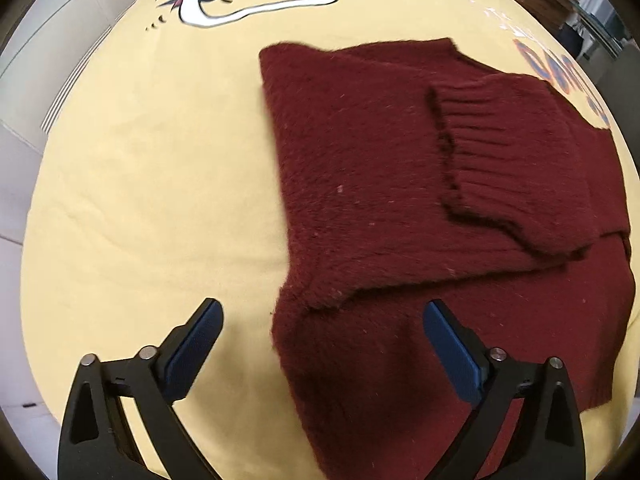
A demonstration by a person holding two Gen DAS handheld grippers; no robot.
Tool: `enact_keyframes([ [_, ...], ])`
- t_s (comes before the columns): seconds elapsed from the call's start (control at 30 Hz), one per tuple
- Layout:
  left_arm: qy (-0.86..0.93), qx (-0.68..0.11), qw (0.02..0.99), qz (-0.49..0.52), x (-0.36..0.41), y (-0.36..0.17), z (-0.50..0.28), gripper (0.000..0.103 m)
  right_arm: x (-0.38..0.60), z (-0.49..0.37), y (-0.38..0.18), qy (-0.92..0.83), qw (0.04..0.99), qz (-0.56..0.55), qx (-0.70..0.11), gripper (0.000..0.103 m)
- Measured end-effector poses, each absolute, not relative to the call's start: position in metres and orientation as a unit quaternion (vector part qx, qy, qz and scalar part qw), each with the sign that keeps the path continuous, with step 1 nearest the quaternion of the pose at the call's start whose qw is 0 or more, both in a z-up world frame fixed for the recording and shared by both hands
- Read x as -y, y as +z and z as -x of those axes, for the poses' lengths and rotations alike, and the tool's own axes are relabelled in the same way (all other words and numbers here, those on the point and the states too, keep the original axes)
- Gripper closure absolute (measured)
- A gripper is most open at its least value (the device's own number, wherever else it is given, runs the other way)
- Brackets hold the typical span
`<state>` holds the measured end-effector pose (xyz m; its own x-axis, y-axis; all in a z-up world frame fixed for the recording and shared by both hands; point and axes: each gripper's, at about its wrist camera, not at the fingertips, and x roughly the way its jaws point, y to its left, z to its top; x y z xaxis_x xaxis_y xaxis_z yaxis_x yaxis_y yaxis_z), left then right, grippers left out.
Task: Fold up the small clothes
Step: 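Grasp the sweater side edge with the left gripper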
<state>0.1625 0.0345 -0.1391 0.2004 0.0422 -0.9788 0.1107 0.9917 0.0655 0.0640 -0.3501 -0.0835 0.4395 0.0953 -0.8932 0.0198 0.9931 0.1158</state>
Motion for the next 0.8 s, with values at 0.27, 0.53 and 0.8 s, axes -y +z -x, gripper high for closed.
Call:
enact_keyframes([
  [0.27,-0.035,-0.632,0.773,-0.048,-0.033,-0.168,-0.176,0.044,0.32,-0.072,-0.092,0.032,0.837,-0.029,-0.545,0.001],
  [0.53,-0.065,-0.614,0.786,-0.034,-0.032,-0.165,-0.179,0.085,0.262,-0.099,-0.072,0.071,0.847,0.003,-0.527,0.001],
  [0.8,-0.063,-0.611,0.789,0.035,-0.059,-0.165,-0.174,0.091,0.17,-0.127,-0.049,0.147,0.854,0.072,-0.495,0.001],
])
